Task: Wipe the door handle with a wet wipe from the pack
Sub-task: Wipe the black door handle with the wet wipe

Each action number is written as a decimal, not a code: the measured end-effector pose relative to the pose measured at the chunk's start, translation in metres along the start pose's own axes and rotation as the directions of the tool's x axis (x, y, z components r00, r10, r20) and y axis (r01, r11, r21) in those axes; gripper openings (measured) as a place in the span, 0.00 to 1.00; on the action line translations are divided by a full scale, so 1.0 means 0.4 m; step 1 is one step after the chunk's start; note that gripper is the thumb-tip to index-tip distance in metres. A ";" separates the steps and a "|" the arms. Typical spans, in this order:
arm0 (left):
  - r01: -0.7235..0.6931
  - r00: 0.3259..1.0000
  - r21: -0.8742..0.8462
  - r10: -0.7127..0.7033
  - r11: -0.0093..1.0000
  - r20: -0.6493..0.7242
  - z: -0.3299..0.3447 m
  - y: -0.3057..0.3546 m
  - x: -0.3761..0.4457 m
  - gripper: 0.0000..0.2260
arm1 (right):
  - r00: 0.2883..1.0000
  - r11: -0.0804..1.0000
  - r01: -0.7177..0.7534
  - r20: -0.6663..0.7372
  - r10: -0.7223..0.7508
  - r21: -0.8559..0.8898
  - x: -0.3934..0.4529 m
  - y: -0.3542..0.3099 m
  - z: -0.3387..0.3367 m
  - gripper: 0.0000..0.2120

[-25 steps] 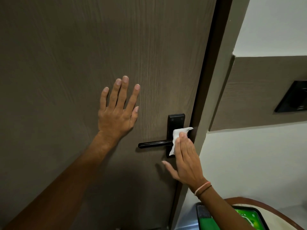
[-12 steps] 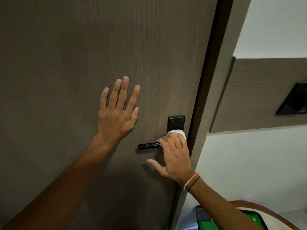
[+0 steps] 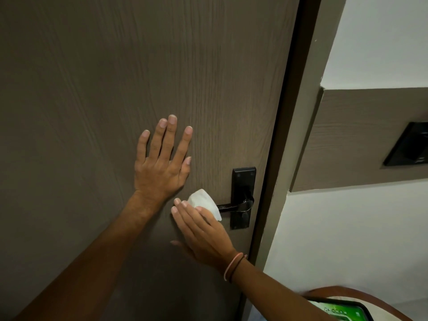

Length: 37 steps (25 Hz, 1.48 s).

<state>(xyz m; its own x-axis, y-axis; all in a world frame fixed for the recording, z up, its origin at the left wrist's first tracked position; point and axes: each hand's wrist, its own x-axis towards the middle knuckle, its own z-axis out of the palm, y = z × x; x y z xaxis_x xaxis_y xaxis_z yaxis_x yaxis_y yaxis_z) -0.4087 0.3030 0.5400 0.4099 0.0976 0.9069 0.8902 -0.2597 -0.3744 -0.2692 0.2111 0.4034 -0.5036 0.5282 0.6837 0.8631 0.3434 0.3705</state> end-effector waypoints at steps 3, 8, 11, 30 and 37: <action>-0.008 1.000 -0.008 0.008 1.000 0.001 -0.002 -0.001 -0.004 0.30 | 0.999 0.992 0.038 0.034 -0.034 -0.120 -0.020 0.007 0.008 0.42; -0.003 1.000 -0.015 0.003 1.000 -0.002 0.002 0.000 -0.008 0.29 | 0.999 0.998 0.030 0.012 -0.029 -0.056 -0.096 0.079 0.007 0.41; 0.005 1.000 -0.025 -0.006 1.000 -0.010 0.003 0.003 -0.007 0.29 | 1.000 0.994 -0.028 0.007 0.029 -0.101 -0.159 0.156 -0.010 0.35; 0.019 1.000 -0.035 -0.019 0.999 0.011 0.005 0.003 -0.010 0.31 | 0.991 0.994 0.079 -0.102 -0.087 -0.075 -0.020 0.046 -0.017 0.29; 0.019 1.000 -0.044 -0.018 0.999 0.020 0.001 0.000 -0.009 0.31 | 0.995 0.990 0.095 -0.031 -0.099 -0.109 -0.071 0.149 -0.052 0.29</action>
<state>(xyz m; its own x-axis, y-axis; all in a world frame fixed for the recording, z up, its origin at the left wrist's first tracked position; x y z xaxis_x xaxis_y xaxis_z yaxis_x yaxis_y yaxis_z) -0.4100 0.3028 0.5367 0.3979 0.1212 0.9094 0.8880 -0.3001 -0.3485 -0.2027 0.2003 0.4193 -0.5852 0.4673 0.6627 0.8103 0.3058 0.4999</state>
